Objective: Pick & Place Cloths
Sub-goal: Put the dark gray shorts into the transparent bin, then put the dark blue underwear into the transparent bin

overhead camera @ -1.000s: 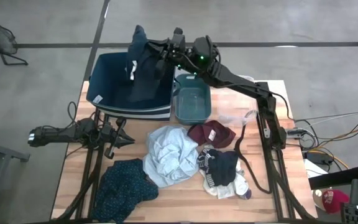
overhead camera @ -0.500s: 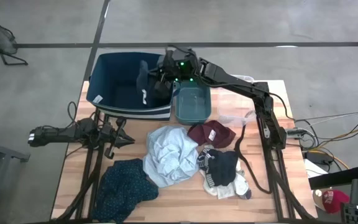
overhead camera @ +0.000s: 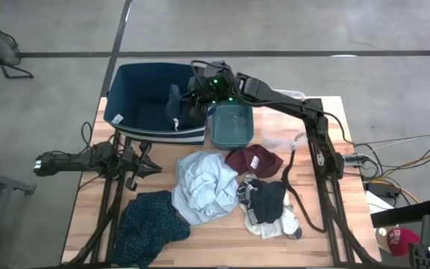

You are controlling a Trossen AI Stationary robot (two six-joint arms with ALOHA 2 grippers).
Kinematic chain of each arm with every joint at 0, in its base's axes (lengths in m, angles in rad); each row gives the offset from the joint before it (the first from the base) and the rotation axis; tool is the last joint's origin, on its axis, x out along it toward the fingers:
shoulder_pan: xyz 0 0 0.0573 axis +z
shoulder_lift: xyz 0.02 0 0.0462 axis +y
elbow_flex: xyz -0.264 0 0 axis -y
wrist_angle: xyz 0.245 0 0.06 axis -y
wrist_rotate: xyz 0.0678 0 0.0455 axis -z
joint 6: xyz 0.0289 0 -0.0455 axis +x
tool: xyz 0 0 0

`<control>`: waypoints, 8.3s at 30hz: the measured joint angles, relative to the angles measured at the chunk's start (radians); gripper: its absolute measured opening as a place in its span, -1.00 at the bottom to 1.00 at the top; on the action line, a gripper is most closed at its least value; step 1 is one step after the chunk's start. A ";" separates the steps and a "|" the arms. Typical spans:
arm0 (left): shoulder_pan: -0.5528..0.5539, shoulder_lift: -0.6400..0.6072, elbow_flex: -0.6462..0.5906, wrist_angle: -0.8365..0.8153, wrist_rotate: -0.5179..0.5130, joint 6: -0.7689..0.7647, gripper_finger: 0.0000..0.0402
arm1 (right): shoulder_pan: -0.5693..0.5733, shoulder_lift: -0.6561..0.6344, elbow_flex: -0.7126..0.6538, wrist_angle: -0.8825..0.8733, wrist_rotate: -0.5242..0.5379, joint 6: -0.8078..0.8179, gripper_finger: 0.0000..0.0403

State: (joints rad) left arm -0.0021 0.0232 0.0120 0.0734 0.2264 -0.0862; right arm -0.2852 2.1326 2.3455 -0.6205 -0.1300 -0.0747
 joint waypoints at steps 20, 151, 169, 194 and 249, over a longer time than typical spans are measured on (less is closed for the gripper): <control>0.000 0.000 0.000 -0.003 0.000 0.000 -0.80 | 0.032 -0.361 0.011 -0.166 0.667 -0.171 -0.92; 0.000 0.000 0.000 -0.004 0.000 0.000 -0.79 | -0.068 -1.157 -1.435 -0.051 0.409 0.575 0.45; 0.000 0.000 0.000 -0.004 0.000 0.000 -0.80 | 0.460 -1.076 -1.485 -0.044 0.311 0.519 0.32; 0.000 0.000 0.000 -0.005 0.000 0.000 -0.80 | 0.692 -0.585 -1.484 0.015 0.322 0.808 0.01; 0.000 0.000 0.000 -0.007 0.000 0.000 -0.79 | 0.523 -0.627 -0.399 -0.899 1.330 0.515 -0.90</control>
State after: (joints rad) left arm -0.0021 0.0234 0.0120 0.0662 0.2264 -0.0864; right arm 0.2379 1.5059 1.9467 -1.5193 1.1996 0.4407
